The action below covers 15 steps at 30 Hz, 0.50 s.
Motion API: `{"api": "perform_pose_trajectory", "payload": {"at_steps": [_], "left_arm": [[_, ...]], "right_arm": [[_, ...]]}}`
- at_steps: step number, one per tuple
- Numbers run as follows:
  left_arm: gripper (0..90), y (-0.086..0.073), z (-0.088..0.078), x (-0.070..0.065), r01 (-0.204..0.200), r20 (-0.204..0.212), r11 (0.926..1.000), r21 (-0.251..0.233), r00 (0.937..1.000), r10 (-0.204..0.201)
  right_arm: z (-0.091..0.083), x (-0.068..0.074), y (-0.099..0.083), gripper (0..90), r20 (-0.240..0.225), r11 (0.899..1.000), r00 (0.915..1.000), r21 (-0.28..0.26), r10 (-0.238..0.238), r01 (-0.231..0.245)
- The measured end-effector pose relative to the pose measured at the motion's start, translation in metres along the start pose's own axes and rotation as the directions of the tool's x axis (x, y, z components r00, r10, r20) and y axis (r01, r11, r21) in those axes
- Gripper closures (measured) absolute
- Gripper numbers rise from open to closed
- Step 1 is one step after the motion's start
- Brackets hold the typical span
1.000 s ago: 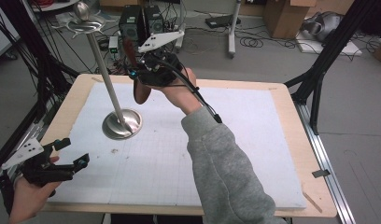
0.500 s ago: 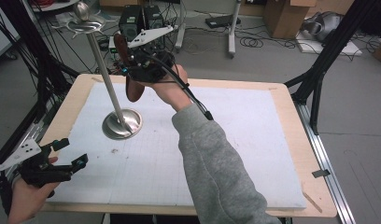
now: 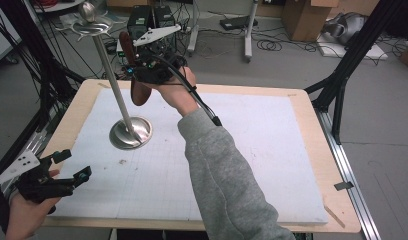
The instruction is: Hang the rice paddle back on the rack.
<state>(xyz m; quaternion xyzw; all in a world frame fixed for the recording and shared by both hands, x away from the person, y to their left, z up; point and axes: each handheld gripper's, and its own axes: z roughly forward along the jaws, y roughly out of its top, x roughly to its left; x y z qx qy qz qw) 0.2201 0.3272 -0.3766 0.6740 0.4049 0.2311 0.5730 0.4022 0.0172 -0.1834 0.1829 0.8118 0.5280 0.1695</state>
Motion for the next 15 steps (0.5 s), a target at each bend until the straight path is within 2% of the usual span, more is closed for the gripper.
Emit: {"api": "perform_pose_trajectory", "payload": {"at_steps": [2, 15], "left_arm": [[1.8, -0.0004, -0.0003, 0.0001, -0.001, 0.002, 1.0, 0.003, 1.0, 0.001], [1.8, -0.0013, -0.006, 0.0003, 0.011, -0.002, 0.9999, -0.003, 0.9999, -0.011]], "right_arm": [[0.0011, 0.0012, 0.0005, 77.3, -0.002, 1.0, 0.9999, 0.0, 0.011, -0.011], [0.0099, 0.0043, 0.008, 77.3, 0.006, 1.0, 1.0, -0.013, 0.007, -0.007]]}}
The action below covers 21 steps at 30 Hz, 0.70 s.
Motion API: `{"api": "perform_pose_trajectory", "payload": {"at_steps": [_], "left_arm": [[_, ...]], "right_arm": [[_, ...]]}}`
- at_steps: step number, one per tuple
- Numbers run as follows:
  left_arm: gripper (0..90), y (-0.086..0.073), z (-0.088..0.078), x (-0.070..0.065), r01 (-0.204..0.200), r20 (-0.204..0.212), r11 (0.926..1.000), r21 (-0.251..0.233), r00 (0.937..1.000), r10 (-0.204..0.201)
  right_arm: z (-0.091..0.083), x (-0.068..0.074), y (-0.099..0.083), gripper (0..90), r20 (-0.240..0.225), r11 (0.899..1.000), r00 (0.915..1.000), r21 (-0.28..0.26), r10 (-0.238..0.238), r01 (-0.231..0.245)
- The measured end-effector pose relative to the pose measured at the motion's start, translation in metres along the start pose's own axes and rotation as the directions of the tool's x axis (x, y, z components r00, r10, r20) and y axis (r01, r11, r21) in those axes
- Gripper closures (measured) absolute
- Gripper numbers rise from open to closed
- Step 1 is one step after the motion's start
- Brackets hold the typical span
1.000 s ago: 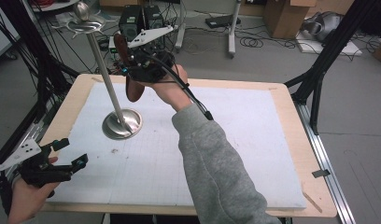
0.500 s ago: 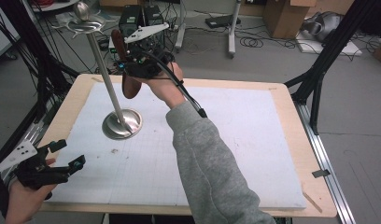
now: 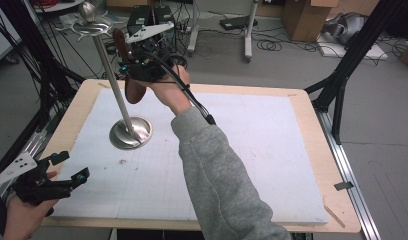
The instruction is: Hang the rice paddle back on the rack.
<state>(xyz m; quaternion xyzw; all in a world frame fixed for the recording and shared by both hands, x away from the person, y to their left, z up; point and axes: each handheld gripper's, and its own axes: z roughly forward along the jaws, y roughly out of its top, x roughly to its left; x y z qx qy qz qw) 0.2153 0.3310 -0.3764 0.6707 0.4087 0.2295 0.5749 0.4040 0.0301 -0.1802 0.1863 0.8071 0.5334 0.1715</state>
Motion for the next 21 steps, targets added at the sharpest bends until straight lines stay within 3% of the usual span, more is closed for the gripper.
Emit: {"api": "perform_pose_trajectory", "payload": {"at_steps": [21], "left_arm": [[1.8, -0.0003, -0.0028, 0.0011, 0.003, 0.005, 0.9999, -0.013, 1.0, -0.003]], "right_arm": [[0.0098, 0.0041, 0.0025, 77.3, 0.014, 1.0, 0.9997, 0.008, -0.018, 0.018]]}}
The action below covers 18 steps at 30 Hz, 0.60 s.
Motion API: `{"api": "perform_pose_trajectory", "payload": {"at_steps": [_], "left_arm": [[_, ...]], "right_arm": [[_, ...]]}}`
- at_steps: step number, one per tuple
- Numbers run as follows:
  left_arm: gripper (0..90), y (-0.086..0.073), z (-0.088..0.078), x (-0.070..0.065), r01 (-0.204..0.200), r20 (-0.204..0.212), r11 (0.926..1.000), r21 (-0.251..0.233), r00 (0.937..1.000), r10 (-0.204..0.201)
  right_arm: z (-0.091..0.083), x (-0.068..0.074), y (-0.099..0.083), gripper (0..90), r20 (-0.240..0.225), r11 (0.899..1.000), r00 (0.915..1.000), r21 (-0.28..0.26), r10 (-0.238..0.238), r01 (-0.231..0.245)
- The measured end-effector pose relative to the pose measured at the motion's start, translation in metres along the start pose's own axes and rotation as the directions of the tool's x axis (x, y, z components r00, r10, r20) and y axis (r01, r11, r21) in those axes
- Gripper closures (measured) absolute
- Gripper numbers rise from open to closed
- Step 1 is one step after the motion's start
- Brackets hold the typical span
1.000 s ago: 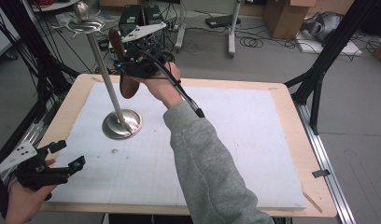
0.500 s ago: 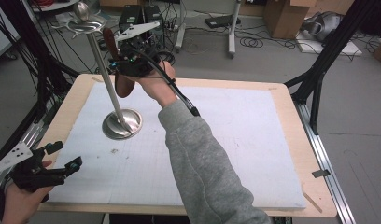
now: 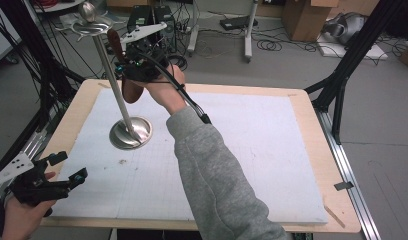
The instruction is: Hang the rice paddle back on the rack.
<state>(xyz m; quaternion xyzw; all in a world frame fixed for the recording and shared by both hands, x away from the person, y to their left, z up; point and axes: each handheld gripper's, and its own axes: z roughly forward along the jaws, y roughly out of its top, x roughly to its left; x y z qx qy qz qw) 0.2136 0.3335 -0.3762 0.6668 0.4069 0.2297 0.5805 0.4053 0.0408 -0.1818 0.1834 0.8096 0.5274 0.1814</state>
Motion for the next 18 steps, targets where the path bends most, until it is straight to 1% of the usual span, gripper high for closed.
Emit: {"api": "perform_pose_trajectory", "payload": {"at_steps": [4, 9, 12, 15, 18], "left_arm": [[1.8, 0.0001, -0.002, 0.001, 0.002, -0.003, 1.0, -0.001, 1.0, -0.002], [1.7, -0.0003, -0.0029, 0.0018, 0.008, -0.005, 1.0, -0.003, 1.0, -0.008], [1.8, -0.0008, -0.0026, 0.002, 0.007, -0.003, 1.0, 0.002, 1.0, -0.007], [1.8, -0.001, -0.0025, 0.0019, 0.007, -0.003, 1.0, 0.002, 1.0, -0.007], [1.8, -0.0009, -0.0031, 0.0016, 0.004, -0.003, 1.0, 0.0, 1.0, -0.004]], "right_arm": [[0.0013, 0.0006, 0.0014, 77.3, 0.007, 1.0, 1.0, 0.001, 0.006, -0.006], [0.0033, 0.0006, 0.0026, 77.3, 0.021, 1.0, 0.9997, 0.002, -0.009, 0.009], [0.004, 0.001, 0.0031, 77.3, 0.022, 1.0, 0.9998, 0.004, 0.0, -0.001], [0.0049, 0.0006, 0.0034, 77.3, 0.025, 1.0, 0.9997, 0.003, -0.008, 0.008], [0.006, 0.0013, 0.0035, 77.3, 0.029, 1.0, 0.9995, 0.006, -0.006, 0.005]]}}
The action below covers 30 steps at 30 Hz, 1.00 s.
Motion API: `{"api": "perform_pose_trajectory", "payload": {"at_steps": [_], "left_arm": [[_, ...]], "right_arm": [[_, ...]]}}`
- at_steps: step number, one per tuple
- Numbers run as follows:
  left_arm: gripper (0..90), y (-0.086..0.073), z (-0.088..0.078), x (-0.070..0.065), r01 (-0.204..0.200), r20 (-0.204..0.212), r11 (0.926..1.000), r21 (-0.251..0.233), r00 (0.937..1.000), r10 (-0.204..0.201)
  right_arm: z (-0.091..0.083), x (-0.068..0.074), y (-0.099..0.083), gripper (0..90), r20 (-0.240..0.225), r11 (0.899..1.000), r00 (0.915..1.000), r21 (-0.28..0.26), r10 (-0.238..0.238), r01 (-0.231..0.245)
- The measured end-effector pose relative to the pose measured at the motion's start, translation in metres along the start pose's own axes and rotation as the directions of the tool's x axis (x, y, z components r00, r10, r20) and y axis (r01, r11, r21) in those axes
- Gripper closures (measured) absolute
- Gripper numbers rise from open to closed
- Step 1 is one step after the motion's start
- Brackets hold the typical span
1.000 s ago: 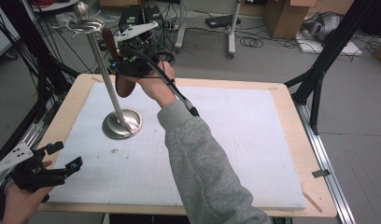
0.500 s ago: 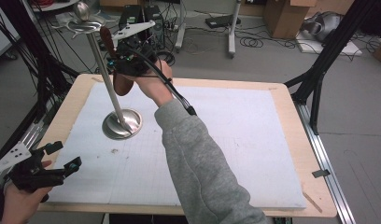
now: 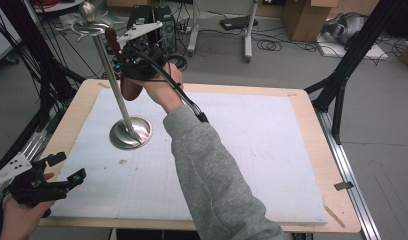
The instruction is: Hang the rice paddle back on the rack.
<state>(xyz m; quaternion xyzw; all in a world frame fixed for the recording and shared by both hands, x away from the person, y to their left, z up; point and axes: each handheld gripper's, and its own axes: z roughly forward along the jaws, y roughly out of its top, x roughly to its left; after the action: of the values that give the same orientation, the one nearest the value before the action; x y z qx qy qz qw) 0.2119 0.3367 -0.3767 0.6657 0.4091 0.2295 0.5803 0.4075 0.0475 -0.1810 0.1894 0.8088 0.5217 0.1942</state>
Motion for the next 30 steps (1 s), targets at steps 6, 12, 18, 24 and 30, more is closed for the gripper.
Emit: {"api": "perform_pose_trajectory", "payload": {"at_steps": [6, 12, 18, 24, 30], "left_arm": [[1.8, 0.0, -0.001, 0.001, 0.003, -0.001, 1.0, 0.001, 1.0, -0.003], [1.8, -0.001, -0.001, 0.001, 0.008, -0.003, 1.0, 0.001, 1.0, -0.008], [1.8, -0.001, -0.002, 0.002, 0.008, 0.001, 1.0, -0.003, 1.0, -0.008], [1.8, -0.001, -0.001, 0.001, 0.0, -0.007, 1.0, 0.0, 1.0, 0.0], [1.8, -0.003, 0.001, 0.003, 0.017, -0.026, 0.9998, 0.004, 0.9995, -0.017]], "right_arm": [[0.002, -0.001, 0.001, 77.3, 0.004, 1.0, 1.0, -0.004, 0.0, 0.0], [0.006, -0.001, -0.001, 77.3, 0.0, 1.0, 1.0, 0.002, -0.001, 0.001], [0.008, -0.002, -0.003, 76.6, -0.009, 1.0, 0.9999, -0.006, 0.006, -0.006], [0.008, 0.0, -0.006, 63.1, -0.005, 1.0, 0.9999, -0.022, -0.014, 0.014], [0.003, 0.0, -0.01, 47.4, -0.014, 0.999, 0.9993, -0.026, -0.033, 0.033]]}}
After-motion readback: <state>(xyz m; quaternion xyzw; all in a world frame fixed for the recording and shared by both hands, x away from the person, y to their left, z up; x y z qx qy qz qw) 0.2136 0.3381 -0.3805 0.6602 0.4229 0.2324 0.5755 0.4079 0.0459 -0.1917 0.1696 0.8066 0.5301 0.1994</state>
